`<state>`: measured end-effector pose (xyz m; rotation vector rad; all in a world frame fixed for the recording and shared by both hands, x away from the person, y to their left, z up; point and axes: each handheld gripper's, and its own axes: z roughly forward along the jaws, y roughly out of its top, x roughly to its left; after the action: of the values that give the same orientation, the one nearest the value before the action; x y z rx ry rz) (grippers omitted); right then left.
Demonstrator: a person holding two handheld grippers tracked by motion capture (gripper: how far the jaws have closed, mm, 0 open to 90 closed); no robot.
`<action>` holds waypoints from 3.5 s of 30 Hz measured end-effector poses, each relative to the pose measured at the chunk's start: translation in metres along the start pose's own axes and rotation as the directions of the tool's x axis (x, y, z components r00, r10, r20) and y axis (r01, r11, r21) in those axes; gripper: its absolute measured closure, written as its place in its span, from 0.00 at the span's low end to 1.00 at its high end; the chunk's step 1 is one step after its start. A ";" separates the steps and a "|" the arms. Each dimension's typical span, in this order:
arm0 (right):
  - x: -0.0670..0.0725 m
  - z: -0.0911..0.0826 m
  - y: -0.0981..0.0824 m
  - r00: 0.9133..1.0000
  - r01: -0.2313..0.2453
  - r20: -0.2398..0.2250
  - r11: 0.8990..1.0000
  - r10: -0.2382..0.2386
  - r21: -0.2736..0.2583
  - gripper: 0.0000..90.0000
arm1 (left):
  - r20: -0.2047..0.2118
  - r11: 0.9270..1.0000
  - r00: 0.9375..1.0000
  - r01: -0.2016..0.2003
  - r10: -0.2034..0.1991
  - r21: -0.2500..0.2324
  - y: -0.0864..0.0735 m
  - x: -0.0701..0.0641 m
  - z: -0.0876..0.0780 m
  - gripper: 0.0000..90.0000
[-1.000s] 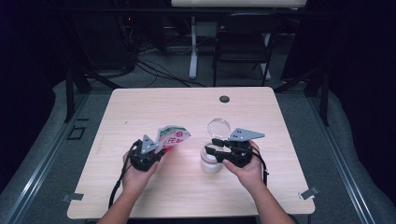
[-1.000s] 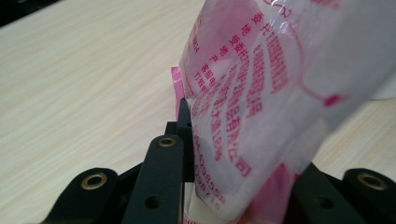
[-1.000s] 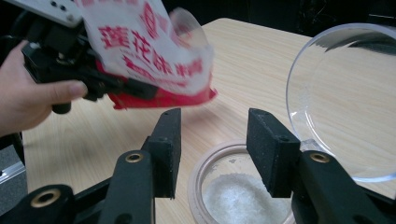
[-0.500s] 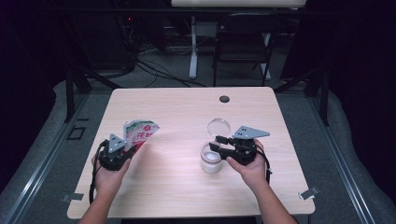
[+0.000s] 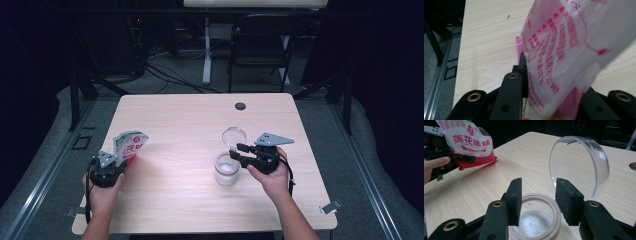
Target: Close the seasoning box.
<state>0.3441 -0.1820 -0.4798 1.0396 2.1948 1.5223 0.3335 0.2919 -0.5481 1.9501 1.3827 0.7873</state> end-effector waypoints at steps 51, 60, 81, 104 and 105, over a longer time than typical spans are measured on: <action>0.003 -0.018 0.012 1.000 0.022 0.015 0.999 -0.021 -0.038 0.64 | 0.218 0.970 0.952 -0.182 0.215 -0.164 0.017 -0.094 -0.028 0.44; -0.004 -0.026 0.015 0.999 0.006 0.035 0.998 -0.004 -0.059 0.66 | 0.248 0.956 0.930 -0.233 0.273 -0.177 0.021 -0.119 -0.029 0.44; -0.038 -0.016 0.006 0.993 -0.075 0.087 0.996 0.079 -0.044 0.64 | 0.278 0.958 0.921 -0.230 0.271 -0.173 0.026 -0.139 -0.027 0.45; -0.047 0.009 0.008 0.995 -0.071 0.072 0.998 0.070 0.003 0.72 | 0.264 0.964 0.931 -0.215 0.251 -0.158 0.022 -0.136 -0.037 0.47; -0.047 0.008 0.008 0.995 -0.067 0.073 0.998 0.067 0.005 0.75 | 0.261 0.963 0.932 -0.217 0.253 -0.158 0.022 -0.136 -0.037 0.47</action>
<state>0.3851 -0.2069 -0.4836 1.1633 2.1384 1.4807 0.2807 0.1618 -0.5237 2.0583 0.9226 0.6574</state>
